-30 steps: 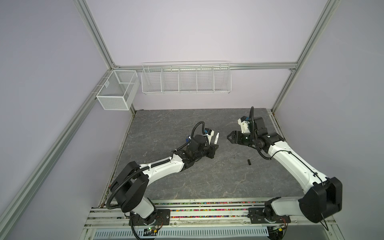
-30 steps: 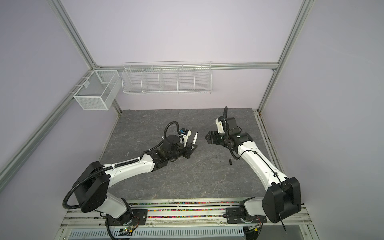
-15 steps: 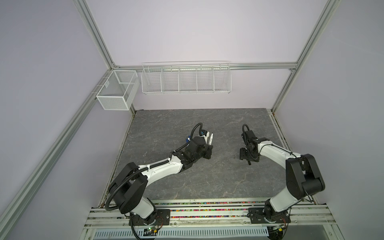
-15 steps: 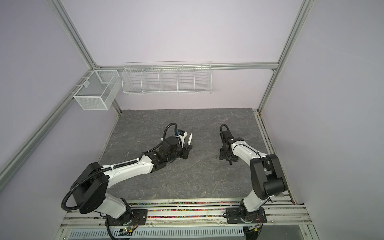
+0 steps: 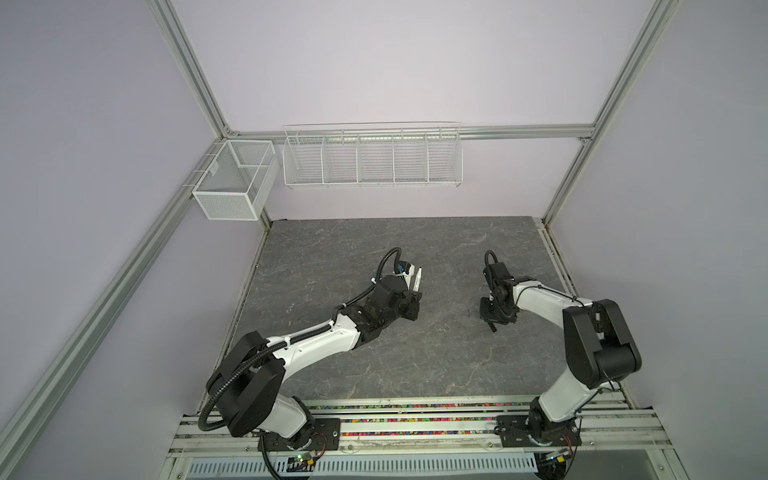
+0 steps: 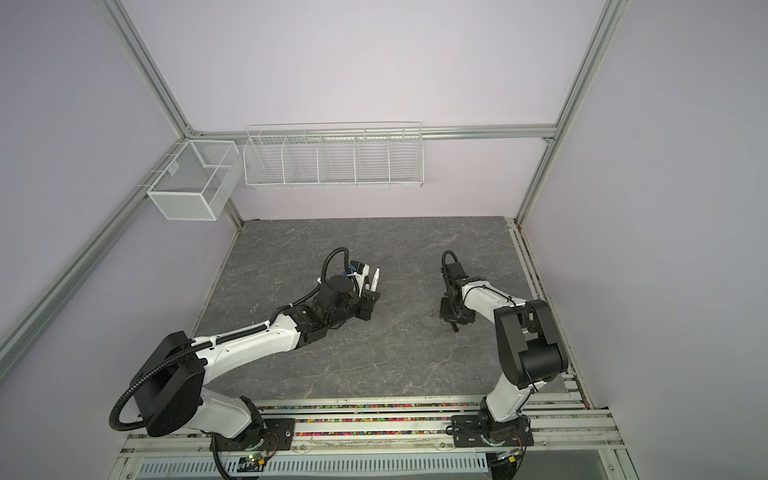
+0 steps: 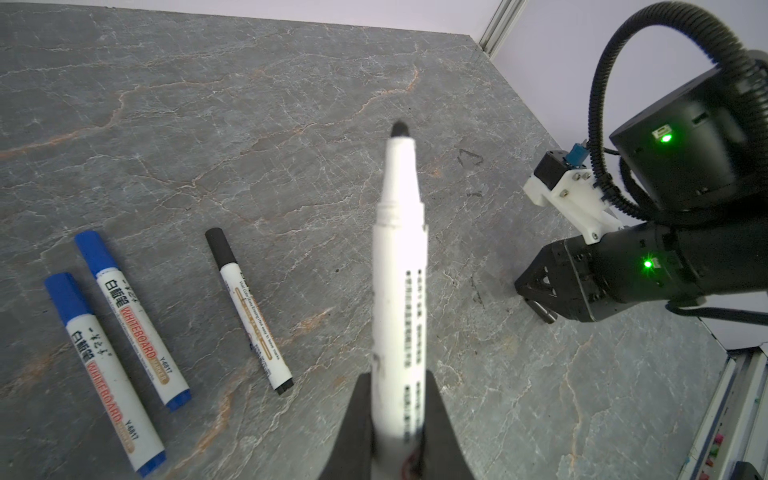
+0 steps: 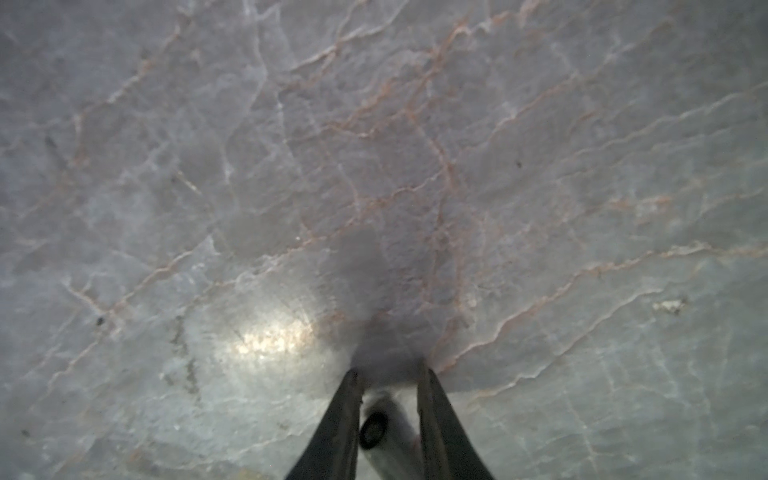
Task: Insert the pens into the pen caps
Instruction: 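Lower the right gripper onto the loose black cap and close on it, then lift the black cap with the right gripper and swing it above the marker tip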
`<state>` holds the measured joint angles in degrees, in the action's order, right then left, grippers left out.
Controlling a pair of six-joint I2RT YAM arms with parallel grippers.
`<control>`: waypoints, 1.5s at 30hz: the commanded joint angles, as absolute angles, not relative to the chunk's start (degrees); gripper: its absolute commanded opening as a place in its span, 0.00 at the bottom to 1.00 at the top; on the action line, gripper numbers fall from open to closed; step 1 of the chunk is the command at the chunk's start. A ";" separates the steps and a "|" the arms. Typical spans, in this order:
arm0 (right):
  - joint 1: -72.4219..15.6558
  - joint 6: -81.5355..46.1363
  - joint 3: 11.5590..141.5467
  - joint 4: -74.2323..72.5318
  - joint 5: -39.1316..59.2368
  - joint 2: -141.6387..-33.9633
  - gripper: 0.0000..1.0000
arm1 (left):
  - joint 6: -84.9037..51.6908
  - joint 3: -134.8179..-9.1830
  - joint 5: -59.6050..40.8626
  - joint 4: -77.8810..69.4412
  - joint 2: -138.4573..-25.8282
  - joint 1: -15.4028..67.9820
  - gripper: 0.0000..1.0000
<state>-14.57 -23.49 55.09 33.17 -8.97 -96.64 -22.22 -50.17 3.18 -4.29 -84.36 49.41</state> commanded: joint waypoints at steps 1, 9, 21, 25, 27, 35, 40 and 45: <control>-14.54 -23.74 54.10 32.43 -6.01 -96.55 0.16 | -21.88 -49.48 3.82 -3.43 -83.23 49.35 0.00; -14.75 -23.47 55.24 33.37 -2.52 -91.16 0.21 | -21.84 -49.92 3.17 -3.54 -84.06 49.36 0.00; -19.10 -20.71 47.80 33.79 -1.73 -84.99 0.51 | -21.46 -51.11 0.96 -2.82 -86.08 49.39 0.00; -21.38 -19.19 49.89 33.90 -2.53 -88.93 0.49 | -20.92 -51.24 0.98 -2.37 -86.00 49.35 0.00; -22.23 -18.67 50.89 34.27 -2.71 -90.81 0.47 | -20.74 -51.14 1.05 -2.21 -85.86 49.32 0.00; -23.97 -17.98 54.34 36.09 -3.98 -97.14 0.19 | -20.15 -50.45 1.17 -1.69 -85.06 49.39 0.00; -21.91 -19.03 56.23 32.77 1.14 -91.34 0.07 | -18.19 -50.52 -0.70 -1.41 -85.28 49.46 0.00; -21.12 -21.21 60.62 26.73 9.69 -81.54 0.07 | -13.98 -51.03 -1.32 -1.15 -85.03 51.65 0.00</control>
